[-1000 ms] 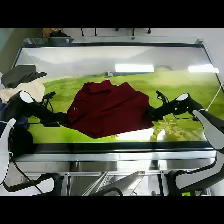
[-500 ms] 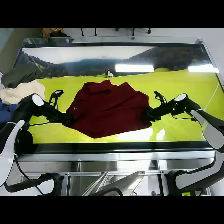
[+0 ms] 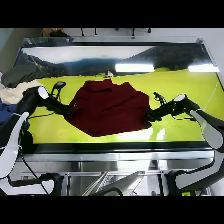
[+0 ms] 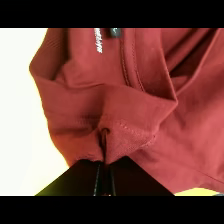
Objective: Fold the shirts.
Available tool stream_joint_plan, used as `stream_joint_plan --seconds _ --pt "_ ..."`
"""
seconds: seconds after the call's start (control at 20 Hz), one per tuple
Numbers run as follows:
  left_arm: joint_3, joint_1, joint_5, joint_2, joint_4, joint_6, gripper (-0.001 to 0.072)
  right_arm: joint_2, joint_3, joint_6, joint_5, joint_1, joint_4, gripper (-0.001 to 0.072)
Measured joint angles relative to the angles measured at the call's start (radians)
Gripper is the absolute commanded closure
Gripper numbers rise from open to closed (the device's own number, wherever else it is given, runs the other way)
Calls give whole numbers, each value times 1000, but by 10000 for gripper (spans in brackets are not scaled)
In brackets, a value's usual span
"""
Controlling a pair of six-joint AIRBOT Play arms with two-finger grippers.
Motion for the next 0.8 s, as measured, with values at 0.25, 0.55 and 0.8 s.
stream_joint_plan --seconds 0.25,0.55,0.8 --pt "206 56 -163 66 -233 12 692 159 148 -82 92 -57 270 692" --pt "523 234 -212 293 -992 79 692 421 592 -186 134 -257 628 692" --pt "702 475 -166 493 -1269 93 691 596 794 -208 31 -423 611 692"
